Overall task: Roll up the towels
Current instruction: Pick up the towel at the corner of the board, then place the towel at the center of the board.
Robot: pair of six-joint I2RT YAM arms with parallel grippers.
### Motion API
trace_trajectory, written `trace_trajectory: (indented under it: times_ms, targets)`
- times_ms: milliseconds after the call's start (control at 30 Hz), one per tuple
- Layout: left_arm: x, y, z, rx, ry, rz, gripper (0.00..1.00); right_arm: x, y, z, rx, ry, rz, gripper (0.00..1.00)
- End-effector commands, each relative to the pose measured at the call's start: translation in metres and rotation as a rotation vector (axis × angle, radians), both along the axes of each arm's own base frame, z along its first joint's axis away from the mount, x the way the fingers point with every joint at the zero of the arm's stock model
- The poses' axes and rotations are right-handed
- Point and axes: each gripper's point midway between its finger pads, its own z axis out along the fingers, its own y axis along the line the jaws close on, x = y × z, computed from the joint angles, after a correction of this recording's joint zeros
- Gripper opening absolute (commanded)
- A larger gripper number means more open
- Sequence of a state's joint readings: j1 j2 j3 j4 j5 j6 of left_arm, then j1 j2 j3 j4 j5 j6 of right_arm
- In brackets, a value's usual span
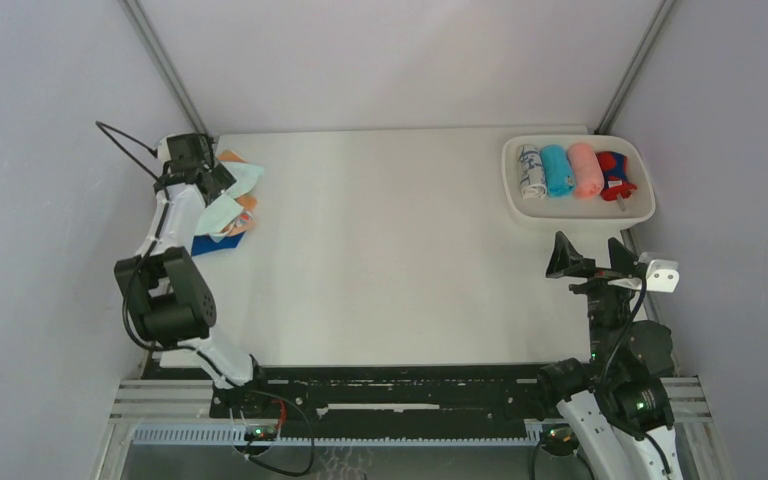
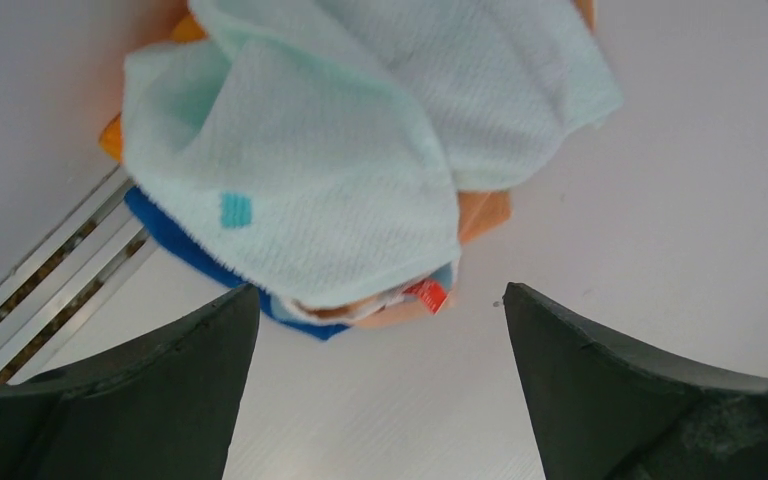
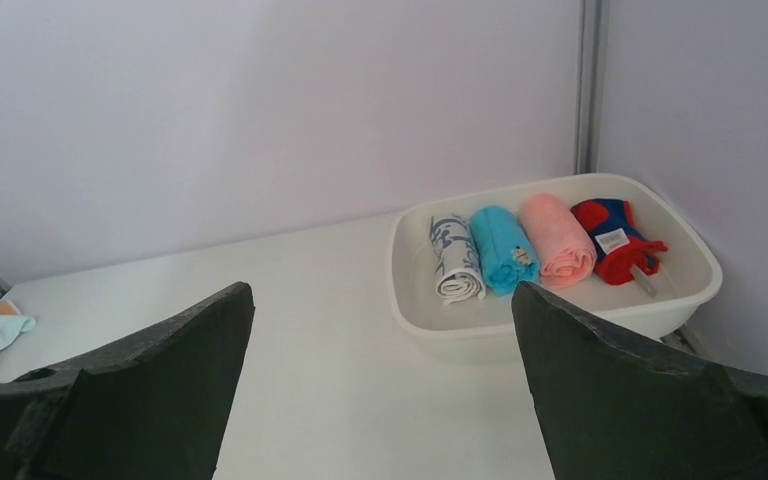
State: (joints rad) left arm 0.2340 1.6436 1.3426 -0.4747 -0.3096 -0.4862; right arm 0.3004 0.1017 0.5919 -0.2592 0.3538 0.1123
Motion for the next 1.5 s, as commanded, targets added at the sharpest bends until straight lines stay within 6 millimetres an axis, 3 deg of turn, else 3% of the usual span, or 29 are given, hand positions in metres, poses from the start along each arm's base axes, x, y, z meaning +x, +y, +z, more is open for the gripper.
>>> trace_trajectory:
  times_ms: [0, 133, 300, 500, 567, 633, 867, 1000, 1167, 1333, 1467]
  targets:
    - [0.039, 0.018, 0.017, 0.004, -0.052, 0.015, 0.95, -0.002, 0.006, 0.003, -0.001, -0.016, 0.035, 1.00]
    - [0.061, 0.032, -0.005, -0.007, 0.000, 0.026, 0.89, -0.002, 0.006, 0.004, -0.004, -0.018, 0.036, 1.00]
    - [0.067, 0.044, -0.047, -0.045, 0.111, 0.038, 0.75, -0.003, 0.007, 0.005, -0.005, -0.029, 0.045, 1.00]
    - [0.069, 0.047, -0.047, -0.026, 0.116, 0.000, 0.42, -0.005, 0.011, 0.008, -0.004, -0.051, 0.067, 1.00]
    - [0.069, 0.047, -0.036, -0.008, 0.115, -0.023, 0.28, -0.006, 0.008, 0.009, 0.001, -0.057, 0.054, 1.00]
    - [0.065, 0.047, -0.012, 0.019, 0.091, -0.040, 0.20, -0.006, 0.006, 0.009, 0.004, -0.057, 0.042, 1.00]
    - [0.039, 0.035, 0.107, 0.133, -0.109, -0.055, 0.14, -0.007, 0.012, 0.009, 0.008, -0.063, 0.074, 1.00]
    - [0.033, -0.002, 0.167, 0.167, -0.224, -0.148, 0.14, -0.009, 0.012, 0.010, 0.011, -0.069, 0.079, 1.00]
    - [0.040, -0.091, 0.222, 0.126, -0.351, -0.388, 0.14, -0.008, 0.013, 0.010, 0.009, -0.068, 0.086, 1.00]
    - [0.037, -0.202, 0.258, 0.036, -0.441, -0.690, 0.14, -0.008, 0.016, 0.011, 0.007, -0.068, 0.099, 1.00]
    - [0.018, -0.277, 0.262, 0.006, -0.442, -0.908, 0.14, -0.007, 0.018, 0.008, 0.002, -0.056, 0.110, 1.00]
